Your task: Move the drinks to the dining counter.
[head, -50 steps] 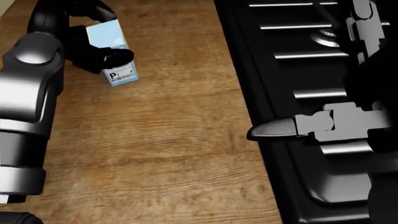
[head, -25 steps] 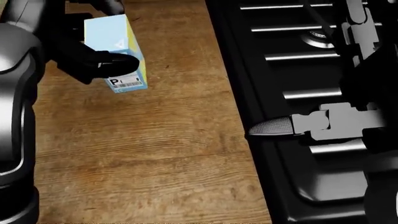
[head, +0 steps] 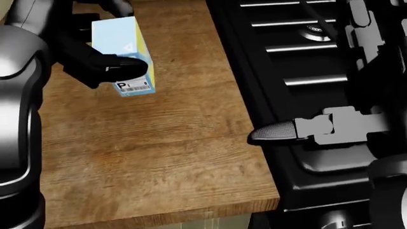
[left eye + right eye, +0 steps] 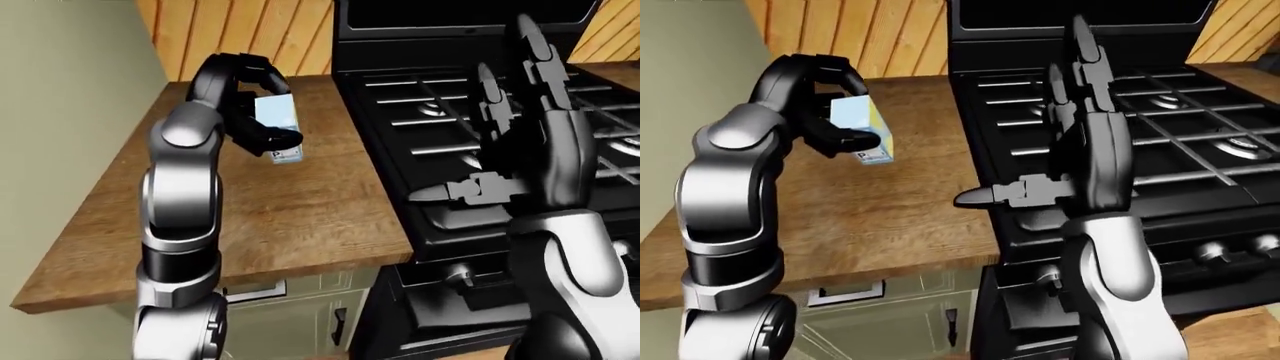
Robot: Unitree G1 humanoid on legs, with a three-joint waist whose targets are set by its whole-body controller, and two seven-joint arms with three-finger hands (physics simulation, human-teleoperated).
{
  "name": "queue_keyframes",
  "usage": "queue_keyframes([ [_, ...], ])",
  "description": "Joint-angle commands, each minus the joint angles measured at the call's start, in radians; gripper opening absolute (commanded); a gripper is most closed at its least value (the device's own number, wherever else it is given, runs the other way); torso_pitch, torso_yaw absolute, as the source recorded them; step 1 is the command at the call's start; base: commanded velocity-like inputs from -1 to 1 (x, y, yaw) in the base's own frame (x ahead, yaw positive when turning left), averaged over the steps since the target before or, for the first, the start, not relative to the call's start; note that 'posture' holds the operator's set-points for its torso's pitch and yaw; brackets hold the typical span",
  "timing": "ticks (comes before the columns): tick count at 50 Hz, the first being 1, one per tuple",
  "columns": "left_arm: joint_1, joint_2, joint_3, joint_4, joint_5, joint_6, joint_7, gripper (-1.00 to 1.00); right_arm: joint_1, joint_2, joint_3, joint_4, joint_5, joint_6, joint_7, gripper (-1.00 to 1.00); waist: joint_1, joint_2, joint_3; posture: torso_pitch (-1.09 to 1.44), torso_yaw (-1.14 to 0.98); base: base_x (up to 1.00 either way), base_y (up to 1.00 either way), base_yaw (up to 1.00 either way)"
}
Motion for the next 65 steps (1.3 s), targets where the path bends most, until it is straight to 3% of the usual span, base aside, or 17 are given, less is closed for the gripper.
queue_keyframes([
  [1, -0.052, 0.005, 0.01, -0.048, 0.01, -0.034, 0.009, -1.0, -0.027, -0.01, -0.013, -0.021, -0.008, -0.027, 0.0, 1.0, -0.009, 0.017, -0.032, 0.0, 0.0, -0.13, 0.0, 0.0],
  [9, -0.051, 0.0, 0.011, -0.05, 0.012, -0.035, 0.008, -1.0, -0.025, -0.003, -0.01, -0.023, -0.015, -0.027, 0.006, 1.0, -0.017, -0.021, -0.034, 0.0, 0.0, -0.15, 0.0, 0.0],
  [12, -0.051, -0.001, 0.01, -0.049, 0.012, -0.036, 0.009, -1.0, -0.025, -0.001, -0.014, -0.02, -0.011, -0.031, 0.01, 1.0, -0.018, -0.057, -0.032, 0.0, 0.0, -0.19, 0.0, 0.0],
  [14, -0.051, -0.004, 0.008, -0.05, 0.013, -0.036, 0.009, -1.0, -0.027, -0.001, -0.016, -0.02, -0.009, -0.031, 0.011, 1.0, -0.021, -0.117, -0.05, 0.0, 0.0, -0.29, 0.0, 0.0],
  [15, -0.052, -0.004, 0.007, -0.051, 0.013, -0.035, 0.008, -1.0, -0.028, -0.002, -0.016, -0.02, -0.008, -0.029, 0.011, 1.0, -0.021, -0.093, -0.054, 0.0, 0.0, -0.31, 0.0, 0.0],
  [17, -0.053, -0.005, 0.006, -0.052, 0.014, -0.033, 0.008, -1.0, -0.028, -0.002, -0.018, -0.021, -0.005, -0.029, 0.011, 1.0, -0.019, -0.097, -0.052, 0.0, 0.0, -0.31, 0.0, 0.0],
  [28, -0.045, -0.006, 0.006, -0.065, 0.017, -0.031, 0.001, -1.0, -0.024, -0.005, -0.012, -0.029, -0.005, -0.026, 0.008, 1.0, 0.0, -0.029, -0.046, 0.0, 0.0, -0.35, 0.0, 0.0],
  [32, -0.045, -0.005, 0.007, -0.067, 0.017, -0.029, 0.0, -1.0, -0.02, -0.004, -0.01, -0.025, -0.01, -0.033, 0.012, 1.0, -0.003, 0.044, -0.059, 0.0, 0.0, -0.39, 0.0, 0.0],
  [33, -0.046, -0.005, 0.007, -0.07, 0.018, -0.027, 0.0, -1.0, -0.023, -0.003, -0.009, -0.029, -0.01, -0.026, 0.01, 1.0, 0.008, 0.024, -0.048, 0.0, 0.0, -0.37, 0.0, 0.0],
  [47, -0.044, -0.009, 0.0, -0.079, 0.026, -0.023, -0.006, -1.0, -0.025, -0.001, -0.011, -0.03, -0.015, -0.026, 0.021, 1.0, -0.019, -0.026, -0.041, 0.0, 0.0, -0.47, 0.0, 0.0],
  [49, -0.047, -0.009, -0.002, -0.081, 0.029, -0.02, -0.009, -1.0, -0.028, -0.002, -0.013, -0.035, -0.014, -0.019, 0.02, 1.0, -0.021, -0.054, -0.034, 0.0, 0.0, -0.58, 0.0, 0.0],
  [51, -0.047, -0.01, -0.002, -0.085, 0.031, -0.016, -0.011, -1.0, -0.029, -0.004, -0.012, -0.034, -0.014, -0.019, 0.02, 1.0, -0.019, -0.11, -0.052, 0.0, 0.0, -0.59, 0.0, 0.0],
  [52, -0.047, -0.01, -0.002, -0.084, 0.032, -0.018, -0.012, -1.0, -0.03, -0.005, -0.011, -0.034, -0.014, -0.016, 0.022, 1.0, -0.034, -0.085, -0.044, 0.0, 0.0, -0.59, 0.0, 0.0],
  [54, -0.045, -0.011, 0.001, -0.081, 0.032, -0.022, -0.012, -1.0, -0.025, -0.003, -0.007, -0.038, -0.012, -0.012, 0.027, 1.0, -0.027, -0.098, -0.067, 0.0, 0.0, -0.59, 0.07, 0.0],
  [56, -0.04, -0.012, 0.0, -0.081, 0.032, -0.026, -0.012, -1.0, -0.009, -0.006, 0.009, -0.036, -0.023, -0.024, 0.039, 1.0, -0.007, -0.104, -0.065, 0.0, 0.0, -0.59, 0.16, 0.35],
  [58, -0.035, -0.013, -0.002, -0.071, 0.034, -0.038, -0.011, -1.0, -0.001, -0.002, 0.013, -0.033, -0.035, -0.038, 0.054, 1.0, -0.005, -0.057, -0.039, 0.0, 0.0, -0.6, 0.0, 0.99],
  [65, -0.025, -0.016, 0.002, -0.08, 0.036, -0.041, -0.014, -1.0, 0.012, 0.013, 0.016, -0.027, -0.054, -0.054, 0.071, 1.0, -0.004, 0.01, 0.015, 0.0, 0.0, -0.18, 0.0, 1.0],
])
